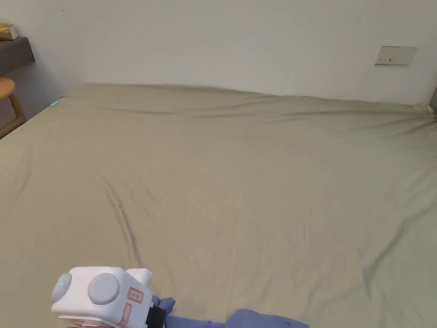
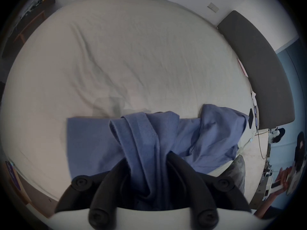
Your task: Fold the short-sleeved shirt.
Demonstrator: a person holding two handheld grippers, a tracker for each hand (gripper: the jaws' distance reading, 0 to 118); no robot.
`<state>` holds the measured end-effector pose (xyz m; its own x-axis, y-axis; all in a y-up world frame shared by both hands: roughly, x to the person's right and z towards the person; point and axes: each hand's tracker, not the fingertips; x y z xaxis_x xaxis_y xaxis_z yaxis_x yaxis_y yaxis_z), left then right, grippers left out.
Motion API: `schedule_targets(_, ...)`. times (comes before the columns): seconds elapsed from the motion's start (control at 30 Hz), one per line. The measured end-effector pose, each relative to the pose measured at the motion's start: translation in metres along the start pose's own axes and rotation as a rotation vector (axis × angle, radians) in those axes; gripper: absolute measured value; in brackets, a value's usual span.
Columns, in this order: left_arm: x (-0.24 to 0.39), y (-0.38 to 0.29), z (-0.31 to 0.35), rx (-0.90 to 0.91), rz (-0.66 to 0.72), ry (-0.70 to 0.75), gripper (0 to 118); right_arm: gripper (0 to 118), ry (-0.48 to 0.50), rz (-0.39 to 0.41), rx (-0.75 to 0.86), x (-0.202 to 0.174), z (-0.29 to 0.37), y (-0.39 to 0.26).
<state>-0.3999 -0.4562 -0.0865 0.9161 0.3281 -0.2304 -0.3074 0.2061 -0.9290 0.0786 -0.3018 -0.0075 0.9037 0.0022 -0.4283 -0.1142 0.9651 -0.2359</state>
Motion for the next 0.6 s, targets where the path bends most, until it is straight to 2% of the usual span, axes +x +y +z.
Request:
schedule_targets(0.03, -0.001, 0.0, -0.008, -0.013, 0.008, -0.004, 19, 2, -0.004, -0.005, -0.009, 0.002, 0.0, -0.002)
schedule_targets(0.07, -0.003, -0.001, -0.015, -0.015, 0.021, -0.005, 31, 2, -0.009, -0.01, -0.015, 0.004, 0.0, -0.004)
schedule_targets(0.17, -0.001, -0.005, -0.02, -0.006, 0.09, -0.084, 90, 2, -0.017, -0.026, -0.031, 0.007, -0.001, -0.009)
schedule_targets(0.2, 0.003, -0.006, -0.017, 0.003, 0.084, -0.091, 95, 2, -0.017, -0.029, -0.033, 0.008, -0.001, -0.01)
schedule_targets(0.33, 0.018, -0.003, 0.015, 0.065, -0.014, -0.009, 96, 2, -0.016, -0.022, -0.037, 0.006, -0.001, -0.011)
schedule_targets(0.43, 0.02, -0.001, 0.064, 0.17, -0.034, -0.007, 98, 2, -0.006, -0.015, -0.045, 0.005, -0.001, -0.012)
schedule_targets(0.53, 0.008, -0.009, 0.122, 0.393, 0.026, -0.019, 106, 2, 0.002, -0.016, -0.063, 0.005, -0.003, -0.014)
schedule_targets(0.6, 0.0, -0.024, 0.15, 0.539, 0.055, 0.042, 107, 2, 0.003, -0.008, -0.07, 0.003, -0.004, -0.016)
